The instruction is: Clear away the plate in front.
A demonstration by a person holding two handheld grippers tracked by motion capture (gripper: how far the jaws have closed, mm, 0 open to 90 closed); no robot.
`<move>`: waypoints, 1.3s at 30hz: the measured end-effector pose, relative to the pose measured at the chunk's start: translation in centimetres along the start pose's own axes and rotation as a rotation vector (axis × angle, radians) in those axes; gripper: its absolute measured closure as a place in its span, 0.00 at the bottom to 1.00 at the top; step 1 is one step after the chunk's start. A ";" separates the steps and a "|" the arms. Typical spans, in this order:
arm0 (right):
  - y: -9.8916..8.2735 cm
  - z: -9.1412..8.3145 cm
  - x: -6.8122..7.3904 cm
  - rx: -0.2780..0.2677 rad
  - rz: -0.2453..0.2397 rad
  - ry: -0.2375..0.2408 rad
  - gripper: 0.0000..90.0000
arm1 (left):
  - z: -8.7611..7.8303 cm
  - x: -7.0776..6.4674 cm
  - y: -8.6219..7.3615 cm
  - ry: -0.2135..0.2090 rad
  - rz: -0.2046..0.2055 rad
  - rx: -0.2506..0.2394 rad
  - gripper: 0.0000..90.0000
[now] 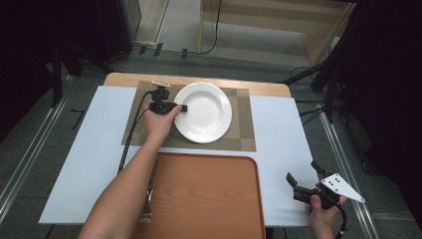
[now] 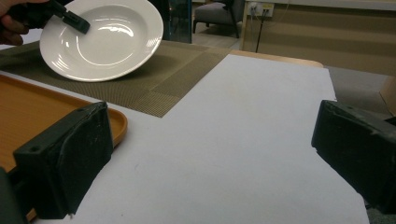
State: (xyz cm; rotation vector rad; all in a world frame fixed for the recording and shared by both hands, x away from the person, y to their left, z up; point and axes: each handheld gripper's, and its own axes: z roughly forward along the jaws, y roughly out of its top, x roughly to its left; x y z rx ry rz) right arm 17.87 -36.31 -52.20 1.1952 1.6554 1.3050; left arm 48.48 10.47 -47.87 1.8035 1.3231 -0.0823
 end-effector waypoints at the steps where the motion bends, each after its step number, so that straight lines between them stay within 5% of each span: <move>1: 0.0 0.0 0.0 0.001 0.002 -0.001 0.00 | 0.0 0.0 0.0 -0.003 -0.007 0.000 0.90; 22: 0.0 0.0 0.0 -0.003 0.001 0.001 0.00 | -1.3 0.3 0.2 -0.020 -0.017 -0.024 0.90; 39: 0.0 0.0 0.0 -0.002 -0.004 0.004 0.00 | -3.6 -1.0 0.3 -0.062 -0.001 -0.030 0.89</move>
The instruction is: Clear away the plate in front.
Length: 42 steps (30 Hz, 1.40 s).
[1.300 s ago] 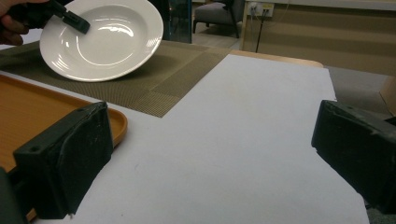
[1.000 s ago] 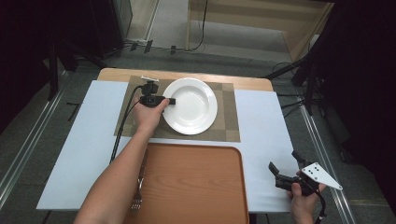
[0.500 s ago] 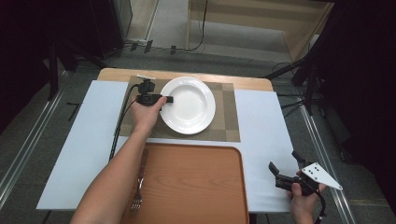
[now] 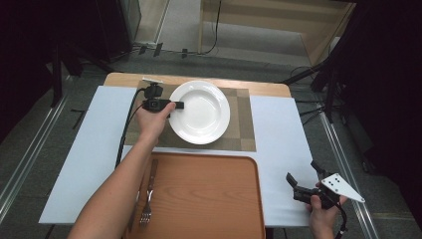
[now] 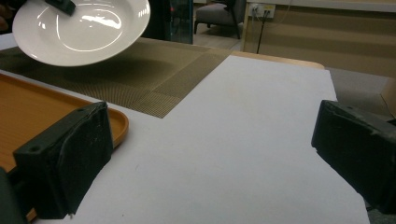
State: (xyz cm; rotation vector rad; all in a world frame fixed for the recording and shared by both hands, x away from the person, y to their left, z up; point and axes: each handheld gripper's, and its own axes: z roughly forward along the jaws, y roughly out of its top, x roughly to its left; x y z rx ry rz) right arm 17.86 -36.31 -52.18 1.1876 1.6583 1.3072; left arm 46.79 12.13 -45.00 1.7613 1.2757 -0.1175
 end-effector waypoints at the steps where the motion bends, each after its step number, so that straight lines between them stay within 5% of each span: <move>1: 0.0 0.0 0.0 0.000 0.000 0.000 0.00 | -0.1 -0.1 0.0 -0.004 0.002 -0.001 0.89; 15: 0.0 0.0 0.1 -0.003 -0.004 0.000 0.00 | -1.8 -1.9 -1.1 -0.049 0.039 -0.003 0.89; 42: 0.0 -0.1 0.2 -0.003 -0.015 0.004 0.00 | -5.2 -2.7 -4.5 -0.112 0.061 -0.026 0.88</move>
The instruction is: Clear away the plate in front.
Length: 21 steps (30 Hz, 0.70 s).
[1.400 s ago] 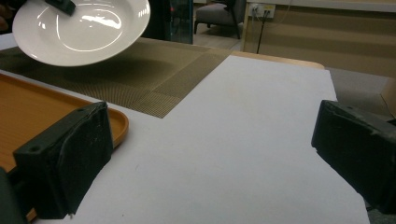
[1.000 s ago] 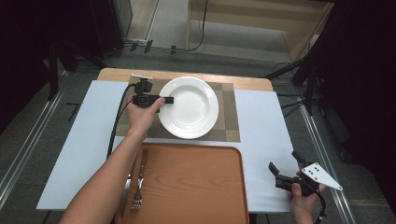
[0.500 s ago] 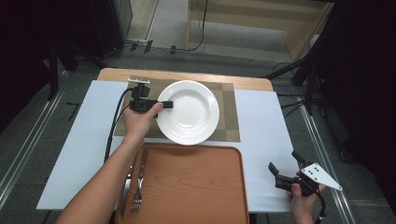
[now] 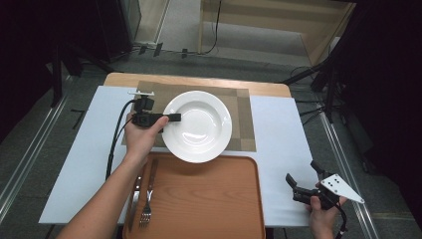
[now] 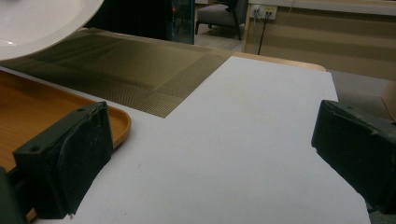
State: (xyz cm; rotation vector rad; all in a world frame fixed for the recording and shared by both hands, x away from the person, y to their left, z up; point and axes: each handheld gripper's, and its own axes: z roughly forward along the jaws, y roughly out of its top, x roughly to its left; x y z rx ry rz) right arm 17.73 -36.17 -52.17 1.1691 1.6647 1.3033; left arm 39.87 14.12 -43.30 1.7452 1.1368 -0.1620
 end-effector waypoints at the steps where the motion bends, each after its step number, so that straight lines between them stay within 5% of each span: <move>1: 0.0 0.0 0.0 -0.001 0.000 0.002 0.00 | -0.1 0.0 -0.1 0.000 -0.002 -0.001 0.88; 21: 0.0 -0.2 0.0 -0.012 0.005 -0.011 0.00 | -2.0 -1.0 -3.4 -0.045 0.010 0.023 0.88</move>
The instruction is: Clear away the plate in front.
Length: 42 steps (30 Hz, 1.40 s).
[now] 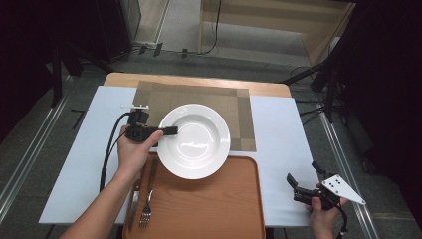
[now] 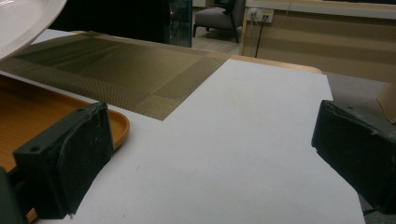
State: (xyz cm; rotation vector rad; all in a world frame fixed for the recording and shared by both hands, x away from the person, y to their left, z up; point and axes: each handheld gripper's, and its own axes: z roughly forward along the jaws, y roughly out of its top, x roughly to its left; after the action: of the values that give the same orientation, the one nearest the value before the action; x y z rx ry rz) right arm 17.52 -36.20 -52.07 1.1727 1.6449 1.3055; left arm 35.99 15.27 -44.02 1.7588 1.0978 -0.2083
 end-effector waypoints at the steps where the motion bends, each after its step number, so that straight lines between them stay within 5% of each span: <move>1: 0.0 0.0 0.0 0.001 0.001 0.000 0.00 | -0.1 0.0 -0.1 -0.004 0.000 -0.001 0.88; 18: 0.0 0.0 0.0 0.003 -0.002 -0.003 0.00 | -1.1 -1.3 -2.9 -0.063 0.006 0.017 0.88; 42: 0.0 0.0 0.1 0.004 -0.005 -0.001 0.00 | -0.5 -2.3 -7.5 -0.119 -0.018 0.084 0.87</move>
State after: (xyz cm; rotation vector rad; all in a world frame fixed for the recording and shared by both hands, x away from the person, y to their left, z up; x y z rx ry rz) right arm 17.53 -36.10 -52.09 1.1707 1.6490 1.2996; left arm 28.89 14.92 -47.33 1.7870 1.0325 -0.3703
